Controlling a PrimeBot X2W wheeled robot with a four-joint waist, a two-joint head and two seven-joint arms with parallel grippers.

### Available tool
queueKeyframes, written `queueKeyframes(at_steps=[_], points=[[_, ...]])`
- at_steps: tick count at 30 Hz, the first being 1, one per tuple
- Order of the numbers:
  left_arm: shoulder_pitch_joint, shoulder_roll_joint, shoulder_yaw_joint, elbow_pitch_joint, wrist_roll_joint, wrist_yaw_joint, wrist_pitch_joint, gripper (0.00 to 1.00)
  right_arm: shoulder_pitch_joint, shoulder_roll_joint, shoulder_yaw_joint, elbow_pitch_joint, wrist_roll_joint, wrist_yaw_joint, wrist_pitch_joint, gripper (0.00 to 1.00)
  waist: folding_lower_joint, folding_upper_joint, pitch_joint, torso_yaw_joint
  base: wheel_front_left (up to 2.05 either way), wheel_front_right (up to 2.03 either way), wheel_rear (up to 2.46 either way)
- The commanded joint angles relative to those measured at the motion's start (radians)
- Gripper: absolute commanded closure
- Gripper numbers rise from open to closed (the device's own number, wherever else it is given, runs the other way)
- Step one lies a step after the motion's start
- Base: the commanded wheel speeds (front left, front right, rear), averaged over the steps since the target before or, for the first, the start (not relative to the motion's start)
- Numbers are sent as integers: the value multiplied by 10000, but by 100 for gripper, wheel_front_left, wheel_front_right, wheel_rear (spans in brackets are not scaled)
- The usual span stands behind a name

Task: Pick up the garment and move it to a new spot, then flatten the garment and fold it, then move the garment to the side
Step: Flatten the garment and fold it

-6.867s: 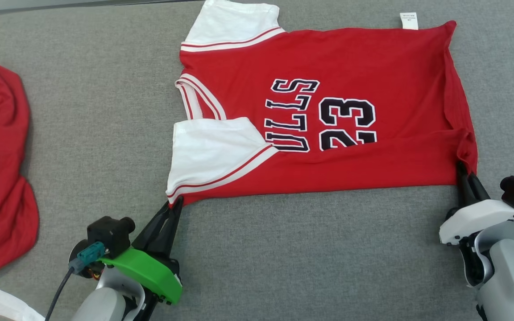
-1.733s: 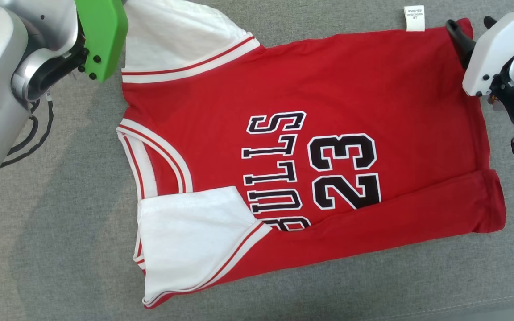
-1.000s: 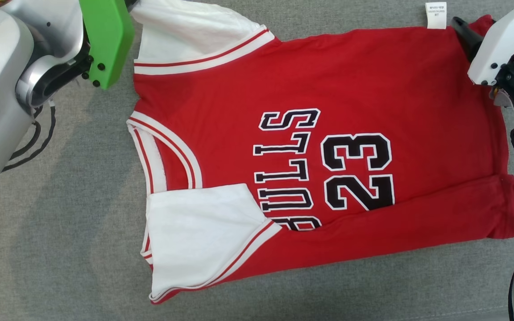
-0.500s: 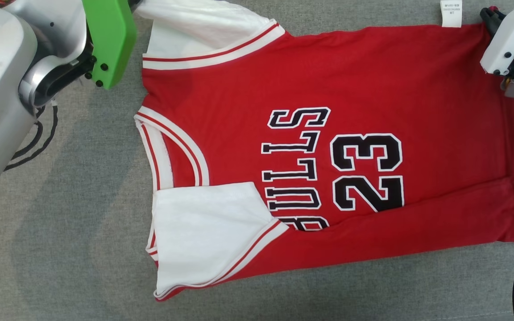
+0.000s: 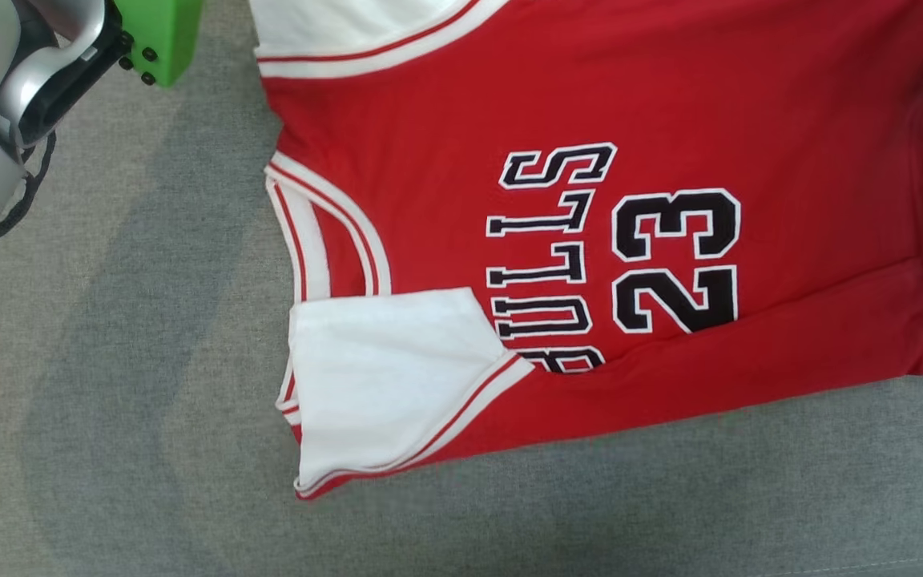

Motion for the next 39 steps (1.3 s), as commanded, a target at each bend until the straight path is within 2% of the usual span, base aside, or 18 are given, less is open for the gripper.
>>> queueKeyframes(at_steps=[1, 6, 10, 23, 31, 39], points=[[-106, 27, -28, 47, 55, -15, -198, 100, 37, -101, -47, -54, 119, -17, -103, 100, 1, 0, -63, 10, 0, 0, 0], [228, 319, -405, -225, -2, -16, -677, 100, 559, -212, -145, -200, 526, -17, -355, 100, 1, 0, -321, 63, 0, 0, 0], [718, 647, -347, -677, -172, 73, -1045, 100, 1045, -177, -69, -418, 874, -17, -568, 100, 1, 0, -584, 86, 0, 0, 0], [3553, 1702, -227, -3615, -1181, 1334, -1927, 100, 3353, -778, 779, -1816, 1626, -17, -1163, 100, 1, 0, -1410, 407, 0, 0, 0], [5512, 2359, -403, -5281, -1998, 2044, -2270, 100, 4854, -1023, 635, -2407, 2035, -17, -1417, 100, 1, 0, -1757, 482, 0, 0, 0], [6881, 2779, -749, -6390, -2218, 2585, -2640, 100, 6293, -825, 260, -2911, 2266, -17, -1485, 100, 1, 0, -1919, 577, 0, 0, 0]])
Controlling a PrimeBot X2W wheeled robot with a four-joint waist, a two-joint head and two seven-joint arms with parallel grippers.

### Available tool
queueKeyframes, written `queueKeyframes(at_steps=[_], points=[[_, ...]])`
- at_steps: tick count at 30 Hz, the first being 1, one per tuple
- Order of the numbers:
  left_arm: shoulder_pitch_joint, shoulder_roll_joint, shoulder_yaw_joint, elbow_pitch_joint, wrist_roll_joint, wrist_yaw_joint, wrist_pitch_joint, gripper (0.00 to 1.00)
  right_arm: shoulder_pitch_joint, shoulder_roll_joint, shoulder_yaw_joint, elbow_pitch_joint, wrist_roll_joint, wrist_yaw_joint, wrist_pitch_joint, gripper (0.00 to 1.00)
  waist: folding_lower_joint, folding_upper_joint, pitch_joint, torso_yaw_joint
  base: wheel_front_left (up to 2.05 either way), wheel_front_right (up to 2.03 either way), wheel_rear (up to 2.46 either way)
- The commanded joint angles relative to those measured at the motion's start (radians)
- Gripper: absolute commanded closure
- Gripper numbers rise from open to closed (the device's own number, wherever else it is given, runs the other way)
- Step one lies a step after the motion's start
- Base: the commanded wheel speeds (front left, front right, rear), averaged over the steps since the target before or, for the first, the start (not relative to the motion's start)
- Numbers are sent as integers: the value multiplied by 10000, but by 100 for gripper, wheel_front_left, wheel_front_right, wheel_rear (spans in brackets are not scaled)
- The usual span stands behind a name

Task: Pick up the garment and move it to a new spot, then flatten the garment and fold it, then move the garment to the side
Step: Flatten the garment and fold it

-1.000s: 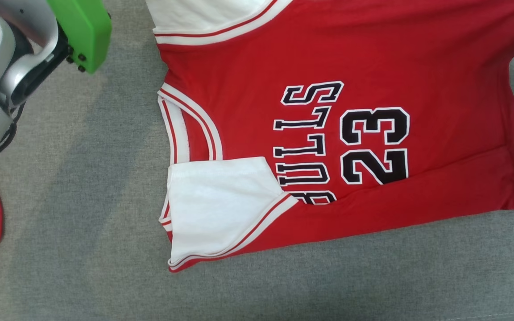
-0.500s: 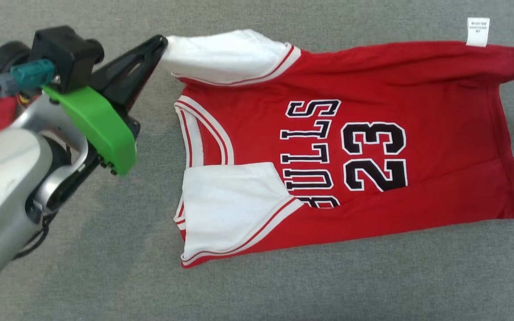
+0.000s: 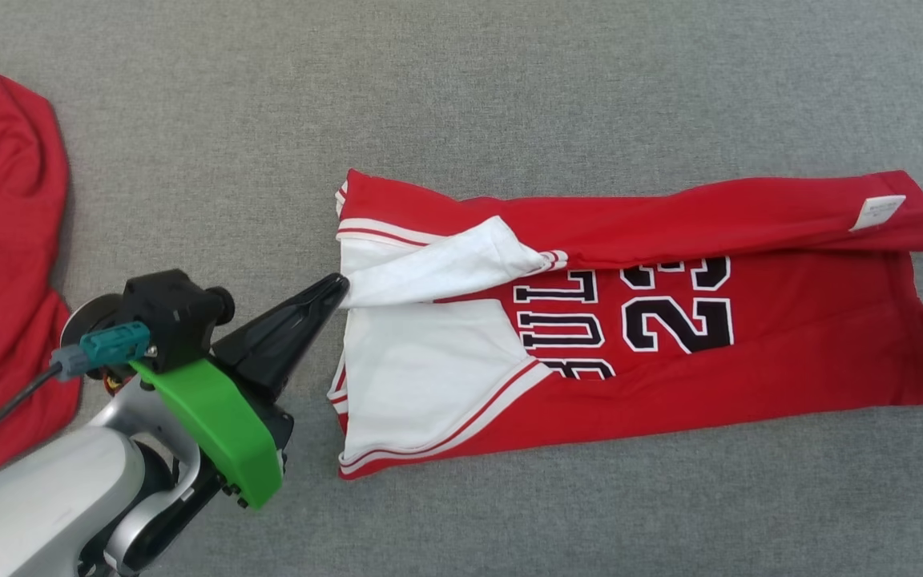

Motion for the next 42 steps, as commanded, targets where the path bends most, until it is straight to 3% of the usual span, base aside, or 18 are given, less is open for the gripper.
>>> queueKeyframes(at_steps=[1, 6, 12, 13, 14, 15, 16, 24, 29, 37, 42], points=[[246, 154, 15, -86, -63, 128, -98, 100, 266, 76, -73, -98, 37, -15, 5, 100, 1, 0, -19, 12, 0, 0, 0], [749, 179, -203, -291, -127, 346, -172, 100, 722, 225, -197, -170, 51, -15, 63, 100, 1, 0, 7, 19, 0, 0, 0], [1085, -418, -514, 275, -239, 231, -295, 100, 823, 383, -82, 271, -27, -15, -15, 99, 1, 0, -33, 30, 0, 0, 0], [1152, -554, -551, 482, -279, 212, -329, 100, 832, 408, -40, 385, -15, -15, -69, 84, 1, 0, -91, 38, 0, 0, 0], [1207, -640, -584, 635, -287, 241, -373, 85, 842, 462, -50, 468, 50, -15, -123, 55, 1, 0, -142, 36, 0, 0, 0], [1252, -746, -572, 844, -267, 403, -437, 35, 890, 490, -45, 500, 75, -15, -231, 0, 1, 0, -231, 38, 0, 0, 0], [1279, -858, -530, 1007, -205, 524, -561, 0, 942, 507, -97, 538, 22, -15, -380, 0, 1, 0, -317, 33, 0, 0, 0], [2453, -1958, 252, 1837, 82, 1951, -2436, 0, 2288, 974, -83, 161, -424, -15, -1983, 0, 1, 0, -1215, -150, 0, 0, 0], [3653, -2906, 1594, 2108, 1497, 2782, -2620, 0, 3229, 1579, 54, 237, -740, -15, -3308, 0, 1, 0, -1806, -241, 0, 0, 0], [5946, -4372, 4105, 1967, 4488, 2803, -2623, 0, 3633, 1952, 34, 979, -930, -15, -4419, 0, 1, 0, -2488, -159, 0, 0, 0], [7213, -5394, 5245, 1848, 5807, 2284, -2623, 0, 3168, 2029, -119, 1539, -607, -14, -4432, 0, 1, 0, -2731, 180, 0, 0, 0]])
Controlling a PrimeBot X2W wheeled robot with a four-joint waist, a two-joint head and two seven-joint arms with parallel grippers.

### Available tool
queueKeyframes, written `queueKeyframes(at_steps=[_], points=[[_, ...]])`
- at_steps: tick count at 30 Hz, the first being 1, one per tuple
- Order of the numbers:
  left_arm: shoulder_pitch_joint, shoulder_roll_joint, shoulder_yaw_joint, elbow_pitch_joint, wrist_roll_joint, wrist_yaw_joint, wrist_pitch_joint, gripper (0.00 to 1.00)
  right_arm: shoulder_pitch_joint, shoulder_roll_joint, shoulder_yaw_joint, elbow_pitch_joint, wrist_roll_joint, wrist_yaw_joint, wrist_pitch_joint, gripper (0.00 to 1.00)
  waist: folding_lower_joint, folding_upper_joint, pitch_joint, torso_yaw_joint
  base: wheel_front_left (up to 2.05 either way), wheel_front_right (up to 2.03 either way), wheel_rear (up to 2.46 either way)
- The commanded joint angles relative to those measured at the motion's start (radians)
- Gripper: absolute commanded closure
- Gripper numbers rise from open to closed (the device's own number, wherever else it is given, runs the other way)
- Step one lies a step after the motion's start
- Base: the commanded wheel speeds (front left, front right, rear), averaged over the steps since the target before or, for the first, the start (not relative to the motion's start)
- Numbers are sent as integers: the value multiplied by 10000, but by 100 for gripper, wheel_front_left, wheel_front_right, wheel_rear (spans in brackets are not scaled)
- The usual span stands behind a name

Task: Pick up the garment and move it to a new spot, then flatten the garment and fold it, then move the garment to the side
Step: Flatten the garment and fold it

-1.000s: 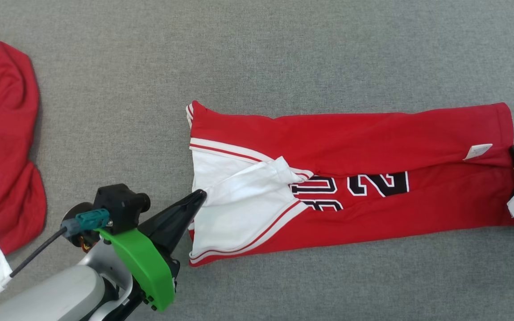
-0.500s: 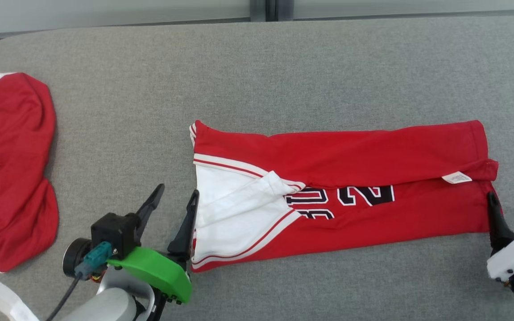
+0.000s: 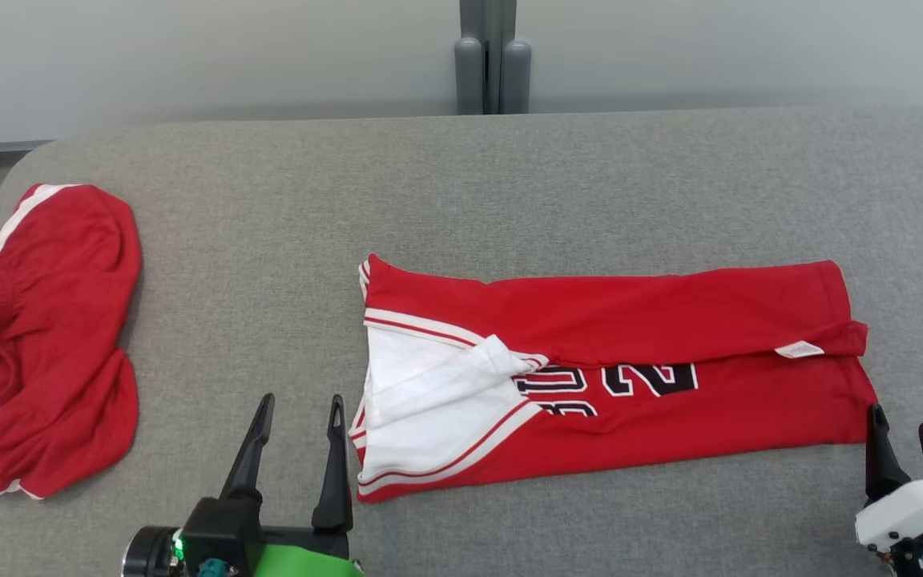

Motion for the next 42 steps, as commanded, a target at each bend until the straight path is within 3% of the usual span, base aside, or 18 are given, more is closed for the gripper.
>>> queueKeyframes(at_steps=[1, 11, 17, 23, 25, 26, 27, 33, 42], points=[[253, -149, 172, 111, 349, -161, -31, 0, -341, 11, -36, 142, 39, -12, 59, 0, 1, 0, -141, 280, 0, 0, 0], [646, -1397, 793, 813, 1711, -1443, -32, 0, -2595, -383, -1295, 2555, -1241, -13, 774, 0, 1, 0, 189, 1035, 0, 0, 0], [767, -1659, 1289, 983, 2146, -1937, -31, 0, -3633, -491, -2129, 3965, -2327, -13, 1351, 0, 1, 0, 514, 1256, 0, 0, 0], [754, -1912, 1692, 1028, 2539, -2293, -32, 0, -3818, -159, -2139, 4964, -2700, -12, 1802, 0, 1, 0, 708, 1263, 0, 0, 0], [734, -2009, 1778, 1014, 2611, -2400, -31, 0, -3798, -13, -2013, 5142, -2636, -9, 1830, 42, 1, 0, 755, 1204, 0, 0, 0], [731, -2058, 1806, 1023, 2651, -2463, -31, 0, -3771, 23, -1940, 5215, -2594, -9, 1796, 77, 1, 0, 777, 1163, 0, 0, 0], [726, -2080, 1828, 1046, 2699, -2507, -32, 0, -3738, 23, -1894, 5256, -2560, -9, 1758, 100, 1, 0, 787, 1137, 0, 0, 0], [678, -2206, 2137, 1058, 2963, -2681, -33, 0, -3680, -385, -1657, 5221, -2347, -30, 1373, 100, 1, 0, 837, 980, 0, 0, 0], [791, -2268, 2530, 1048, 3248, -2945, -33, 0, -4028, -1924, -1405, 4491, -2338, -24, 1161, 100, 1, 0, 956, 733, 0, 0, 0]])
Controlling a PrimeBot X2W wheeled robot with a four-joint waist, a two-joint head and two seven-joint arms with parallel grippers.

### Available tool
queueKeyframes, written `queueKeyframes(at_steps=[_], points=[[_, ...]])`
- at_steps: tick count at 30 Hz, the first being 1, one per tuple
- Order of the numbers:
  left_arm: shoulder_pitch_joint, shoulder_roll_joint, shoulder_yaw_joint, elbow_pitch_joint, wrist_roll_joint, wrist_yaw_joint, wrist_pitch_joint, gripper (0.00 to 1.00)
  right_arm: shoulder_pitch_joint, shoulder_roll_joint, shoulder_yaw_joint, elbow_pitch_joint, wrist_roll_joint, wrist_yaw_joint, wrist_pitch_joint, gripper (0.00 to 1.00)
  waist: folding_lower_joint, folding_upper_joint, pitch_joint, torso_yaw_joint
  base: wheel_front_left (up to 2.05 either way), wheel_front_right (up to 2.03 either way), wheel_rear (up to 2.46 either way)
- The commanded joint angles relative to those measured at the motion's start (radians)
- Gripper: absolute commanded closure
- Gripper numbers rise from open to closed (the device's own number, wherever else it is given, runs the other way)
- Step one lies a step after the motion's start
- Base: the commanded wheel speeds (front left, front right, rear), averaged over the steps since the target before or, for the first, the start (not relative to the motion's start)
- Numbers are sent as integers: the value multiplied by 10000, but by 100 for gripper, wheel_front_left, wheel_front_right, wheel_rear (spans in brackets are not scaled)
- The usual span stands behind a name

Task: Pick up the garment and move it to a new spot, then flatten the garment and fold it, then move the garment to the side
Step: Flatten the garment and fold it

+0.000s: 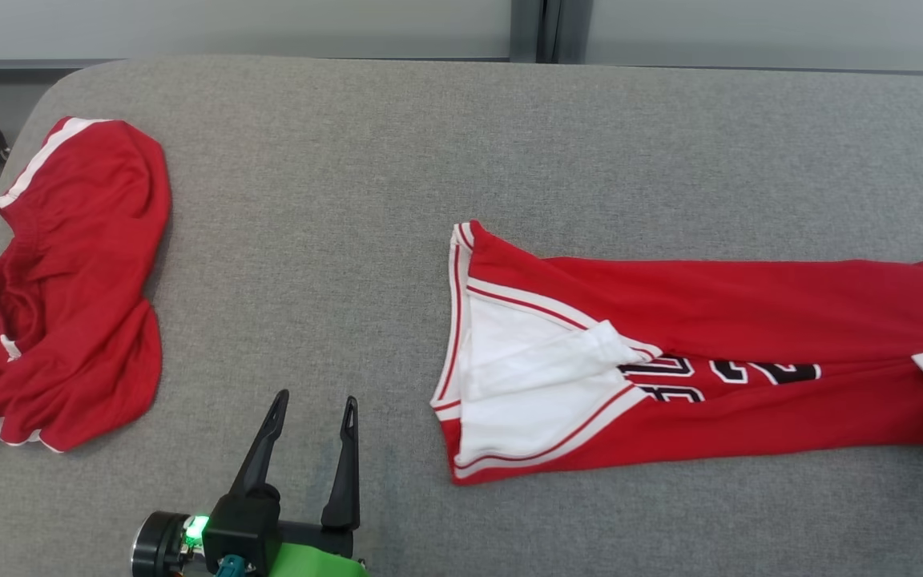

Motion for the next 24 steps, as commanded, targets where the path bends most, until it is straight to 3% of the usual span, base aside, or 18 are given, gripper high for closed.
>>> queueKeyframes(at_steps=[1, 5, 8, 17, 24], points=[[117, -22, 62, 10, 44, -76, -31, 0, -38, -432, 8, -230, -160, -40, -22, 100, 0, -1, 30, -93, 0, 0, 0], [131, -39, 204, 65, 121, -167, -33, 0, -167, -914, 158, -927, -652, -32, 63, 100, 0, -1, 10, -257, 0, 0, 0], [141, -53, 293, 104, 157, -205, -31, 0, -249, -929, 242, -1670, -1001, -32, 85, 100, 0, -1, -50, -358, 0, 0, 0], [162, -91, 122, 390, 372, -488, -33, 0, 333, 450, 1104, -5500, -1957, -30, 1104, 100, 0, -1, -304, -373, 0, 0, 0], [-16, -106, -31, 473, 525, -665, -33, 0, 1131, 1791, 2361, -8110, -2532, -30, 1764, 100, 0, -1, -388, 218, 0, 0, 0]])
